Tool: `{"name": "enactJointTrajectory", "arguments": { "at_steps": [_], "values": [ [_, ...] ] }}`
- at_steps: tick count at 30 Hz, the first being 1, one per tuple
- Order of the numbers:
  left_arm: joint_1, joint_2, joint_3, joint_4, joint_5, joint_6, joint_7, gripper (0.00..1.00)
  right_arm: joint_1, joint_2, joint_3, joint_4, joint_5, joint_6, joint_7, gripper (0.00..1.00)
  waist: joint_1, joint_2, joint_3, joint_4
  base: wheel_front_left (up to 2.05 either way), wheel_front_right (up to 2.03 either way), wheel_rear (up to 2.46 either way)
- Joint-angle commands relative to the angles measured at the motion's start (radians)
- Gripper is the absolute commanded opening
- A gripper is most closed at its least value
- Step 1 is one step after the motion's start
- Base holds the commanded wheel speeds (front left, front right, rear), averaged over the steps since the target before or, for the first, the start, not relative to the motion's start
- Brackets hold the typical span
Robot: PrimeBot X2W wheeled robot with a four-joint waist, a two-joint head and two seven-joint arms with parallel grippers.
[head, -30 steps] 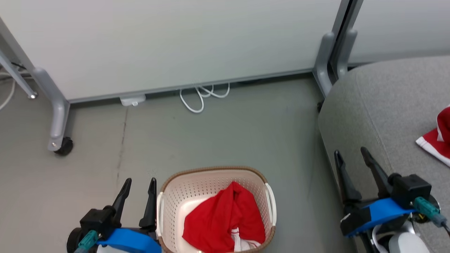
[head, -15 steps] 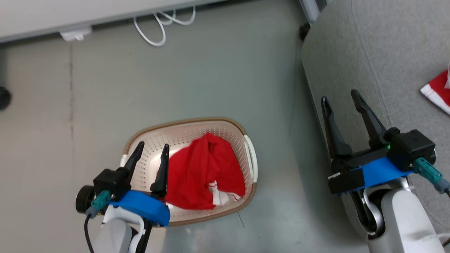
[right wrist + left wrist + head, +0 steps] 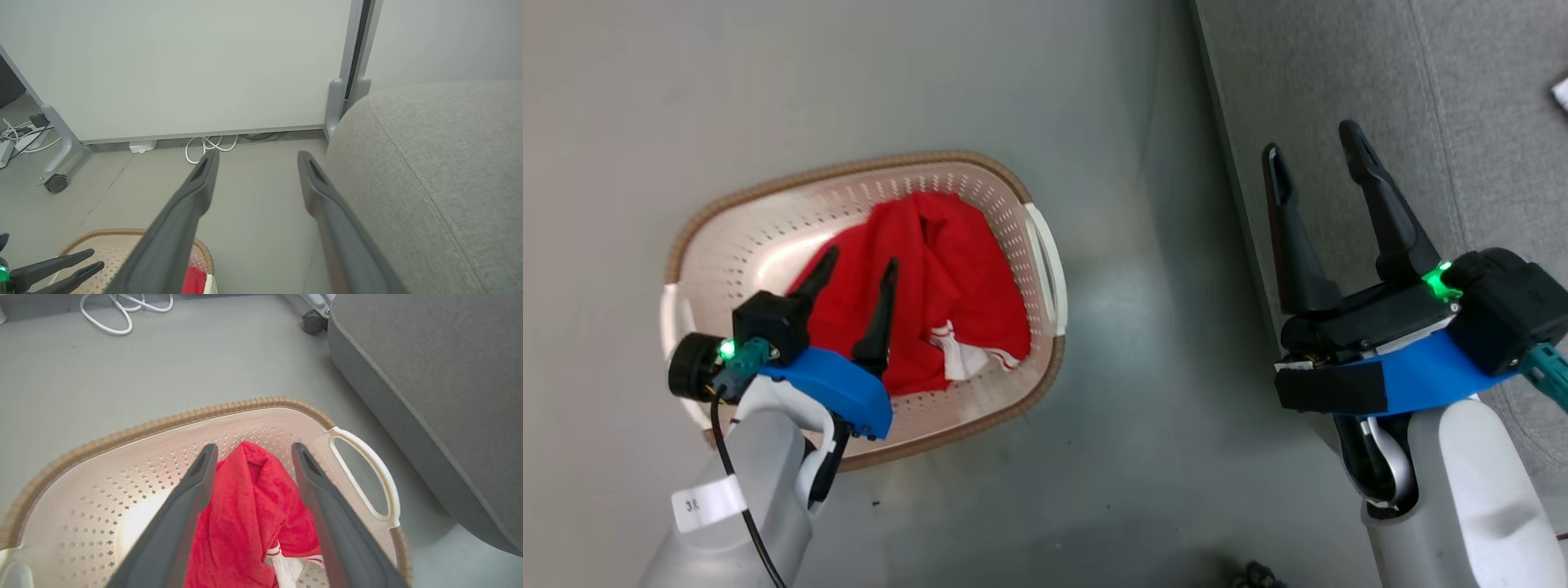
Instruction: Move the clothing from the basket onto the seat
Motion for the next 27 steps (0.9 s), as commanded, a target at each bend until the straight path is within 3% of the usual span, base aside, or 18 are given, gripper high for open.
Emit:
{"name": "enactJointTrajectory", "arguments": {
  "at_steps": [1,14,27],
  "values": [
    [-0.028,0.008,-0.003,0.007,-0.006,-0.001,-0.005,1.0,-0.016,0.002,0.004,-0.008,0.01,0.0,-0.008,1.0,-0.0002,0.0001,0.074,-0.049,0.0,0.0,0.0],
    [-0.185,0.039,-0.055,0.171,-0.027,-0.001,-0.005,1.0,-0.027,0.002,0.055,-0.04,0.075,0.0,-0.065,1.0,-0.0002,0.0001,0.218,-0.11,0.0,0.0,0.0],
    [-0.272,0.044,-0.125,0.374,-0.054,0.007,-0.005,1.0,-0.016,0.002,0.086,-0.038,0.107,0.0,-0.094,1.0,-0.0002,0.0001,0.268,-0.149,0.0,0.0,0.0]
  ]
}}
